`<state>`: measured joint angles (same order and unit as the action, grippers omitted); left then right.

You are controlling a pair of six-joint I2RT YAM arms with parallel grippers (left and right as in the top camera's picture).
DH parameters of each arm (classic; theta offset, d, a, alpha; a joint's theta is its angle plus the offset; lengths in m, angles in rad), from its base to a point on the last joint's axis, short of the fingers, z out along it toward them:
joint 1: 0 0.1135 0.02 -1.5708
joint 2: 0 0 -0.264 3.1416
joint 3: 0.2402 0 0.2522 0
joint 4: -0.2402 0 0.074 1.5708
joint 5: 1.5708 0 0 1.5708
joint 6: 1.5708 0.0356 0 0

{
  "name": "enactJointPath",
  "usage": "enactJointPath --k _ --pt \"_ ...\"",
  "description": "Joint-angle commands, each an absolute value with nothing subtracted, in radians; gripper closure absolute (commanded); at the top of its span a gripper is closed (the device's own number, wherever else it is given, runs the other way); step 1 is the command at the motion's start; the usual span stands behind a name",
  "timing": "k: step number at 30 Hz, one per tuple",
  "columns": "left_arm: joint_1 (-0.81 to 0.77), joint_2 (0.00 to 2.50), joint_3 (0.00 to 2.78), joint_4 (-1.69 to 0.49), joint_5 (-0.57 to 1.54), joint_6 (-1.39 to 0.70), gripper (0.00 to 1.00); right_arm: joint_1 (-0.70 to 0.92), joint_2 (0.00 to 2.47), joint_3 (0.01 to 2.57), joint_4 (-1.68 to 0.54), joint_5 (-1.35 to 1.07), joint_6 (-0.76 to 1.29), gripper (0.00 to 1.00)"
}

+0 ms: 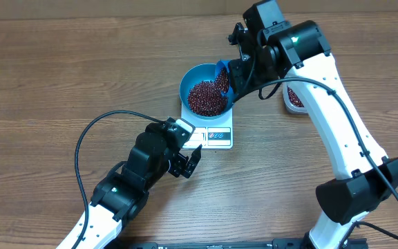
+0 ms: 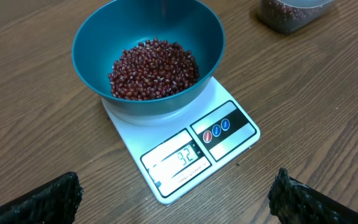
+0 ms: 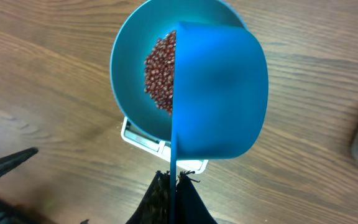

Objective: Scoop item into bowl and weigh 150g on scale
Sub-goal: 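Carry the full scoop left over the teal bowl, then tilt the scoop with the right gripper to pour beans into the bowl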

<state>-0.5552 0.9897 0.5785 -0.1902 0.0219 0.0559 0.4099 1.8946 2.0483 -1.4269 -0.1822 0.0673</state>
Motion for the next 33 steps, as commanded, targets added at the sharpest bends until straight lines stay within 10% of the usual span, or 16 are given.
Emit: enactJointPath --k 1,33 --pt "-0.548 0.995 0.578 -0.187 0.012 0.068 0.0 0.43 1.861 2.083 -1.409 -0.098 0.083 0.96" --pt "-0.548 0.995 0.577 -0.187 0.012 0.068 0.0 0.597 1.861 2.083 -1.38 0.238 0.142 0.96"
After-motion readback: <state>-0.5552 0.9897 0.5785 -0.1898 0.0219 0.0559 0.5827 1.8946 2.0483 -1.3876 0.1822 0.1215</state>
